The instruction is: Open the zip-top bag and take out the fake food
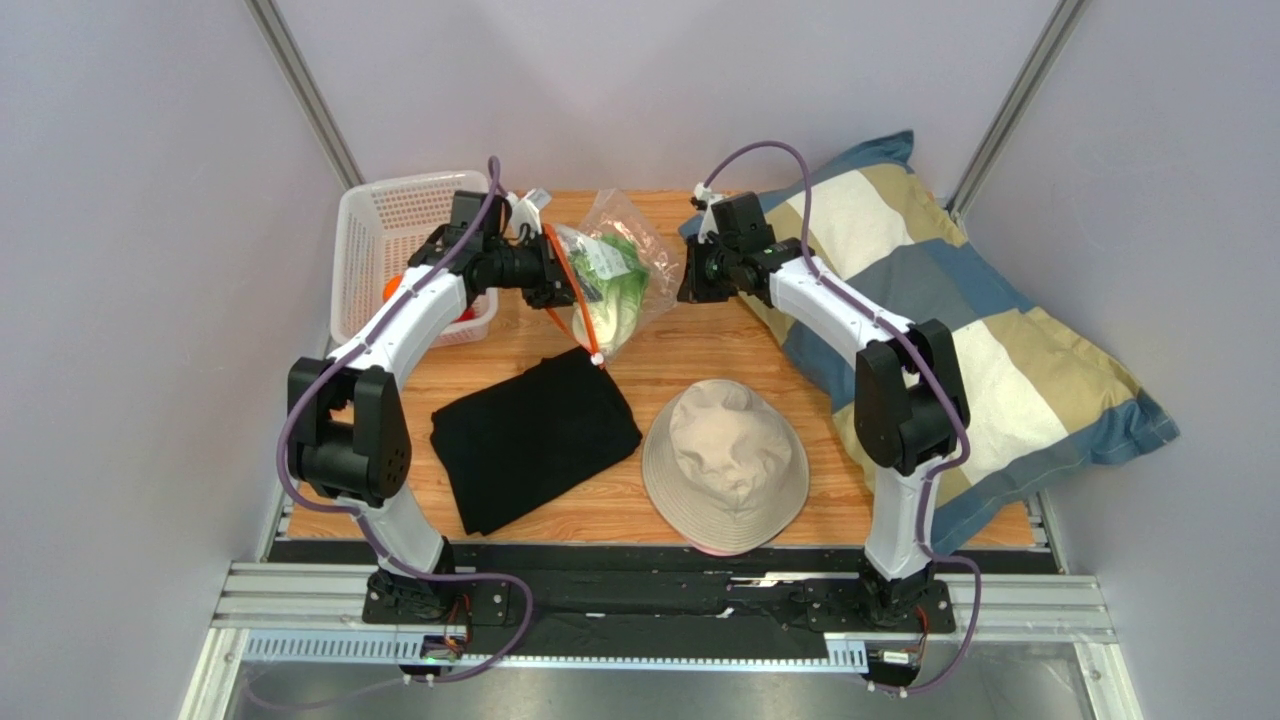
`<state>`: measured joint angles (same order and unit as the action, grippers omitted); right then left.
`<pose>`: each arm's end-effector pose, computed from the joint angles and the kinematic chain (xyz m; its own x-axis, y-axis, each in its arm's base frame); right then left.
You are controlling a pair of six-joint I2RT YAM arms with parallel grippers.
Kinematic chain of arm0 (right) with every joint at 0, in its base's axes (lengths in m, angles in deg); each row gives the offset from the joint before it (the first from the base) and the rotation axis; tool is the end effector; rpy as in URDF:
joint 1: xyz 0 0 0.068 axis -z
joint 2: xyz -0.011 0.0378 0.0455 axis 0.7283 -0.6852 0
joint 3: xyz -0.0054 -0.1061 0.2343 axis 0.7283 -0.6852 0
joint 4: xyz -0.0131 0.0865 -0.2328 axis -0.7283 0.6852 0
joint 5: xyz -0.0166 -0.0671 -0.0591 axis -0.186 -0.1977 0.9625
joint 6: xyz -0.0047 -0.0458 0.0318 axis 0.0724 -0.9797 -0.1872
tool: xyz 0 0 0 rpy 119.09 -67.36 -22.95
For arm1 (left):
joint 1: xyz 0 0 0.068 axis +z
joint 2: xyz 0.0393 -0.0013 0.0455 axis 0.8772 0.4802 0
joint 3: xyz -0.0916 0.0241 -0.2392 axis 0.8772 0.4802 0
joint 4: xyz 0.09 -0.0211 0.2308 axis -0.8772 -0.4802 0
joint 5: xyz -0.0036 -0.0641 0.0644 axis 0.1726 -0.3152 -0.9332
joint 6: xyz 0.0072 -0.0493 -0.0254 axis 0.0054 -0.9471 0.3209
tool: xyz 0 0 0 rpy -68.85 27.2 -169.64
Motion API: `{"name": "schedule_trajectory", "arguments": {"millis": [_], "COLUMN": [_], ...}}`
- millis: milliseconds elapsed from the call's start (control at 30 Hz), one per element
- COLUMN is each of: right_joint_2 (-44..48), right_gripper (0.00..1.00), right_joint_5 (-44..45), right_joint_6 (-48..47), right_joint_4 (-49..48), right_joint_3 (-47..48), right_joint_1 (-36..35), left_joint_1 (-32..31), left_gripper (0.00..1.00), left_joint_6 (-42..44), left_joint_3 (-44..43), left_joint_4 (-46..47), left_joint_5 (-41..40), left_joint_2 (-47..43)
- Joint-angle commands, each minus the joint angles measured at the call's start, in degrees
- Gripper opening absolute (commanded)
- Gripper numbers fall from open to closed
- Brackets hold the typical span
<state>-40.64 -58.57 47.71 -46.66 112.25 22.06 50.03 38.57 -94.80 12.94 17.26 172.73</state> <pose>0.3843 0.1856 0.2415 -0.7782 -0.0586 -0.6252 -0.3384 0.8778 0.3390 0.3539 -0.0979 0.2763 -0.9127 -0.2111 -0.3498 0.1684 0.5857 -0.7929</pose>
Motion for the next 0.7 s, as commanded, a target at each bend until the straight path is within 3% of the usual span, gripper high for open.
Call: {"name": "schedule_trajectory", "arguments": {"millis": [0, 167, 267, 400, 500, 667], "right_joint_2": [-2.77, -7.77, -8.93, -10.07, -8.15, -0.68], "right_gripper": [0.0, 0.0, 0.0, 0.0, 0.0, 0.0], "right_joint_5": [8.93, 9.72, 10.96, 8.42, 3.06, 4.09], "right_joint_6": [-4.44, -6.56, -5.77, -4.63, -6.55, -5.06], "right_joint_4": [-4.57, -4.31, -5.18, -6.77, -8.44, -12.66], "right_joint_3": [2.43, 6.64, 8.32, 11.74, 12.19, -0.52], "right_joint_1": [2.45, 3.68, 4.29, 3.68, 1.93, 1.66], "left_joint_1": [0.81, 0.81, 0.81, 0.9, 0.63, 1.51], "left_gripper": [0.0, 0.0, 0.0, 0.0, 0.0, 0.0], "left_joint_6": [-6.36, -1.62, 0.06, -9.76, -16.19, -13.75], "left_joint_3": [1.35, -1.38, -0.16, 14.22, 16.1, 8.13], "left_joint_4": [5.75, -5.3, -9.37, 10.09, 17.85, 13.23], "left_joint_5": [7.32, 3.55, -6.01, -9.73, -14.36, -27.11], "left_joint_2": [-5.16, -6.3, -9.37, -18.24, -17.73, -14.66]}}
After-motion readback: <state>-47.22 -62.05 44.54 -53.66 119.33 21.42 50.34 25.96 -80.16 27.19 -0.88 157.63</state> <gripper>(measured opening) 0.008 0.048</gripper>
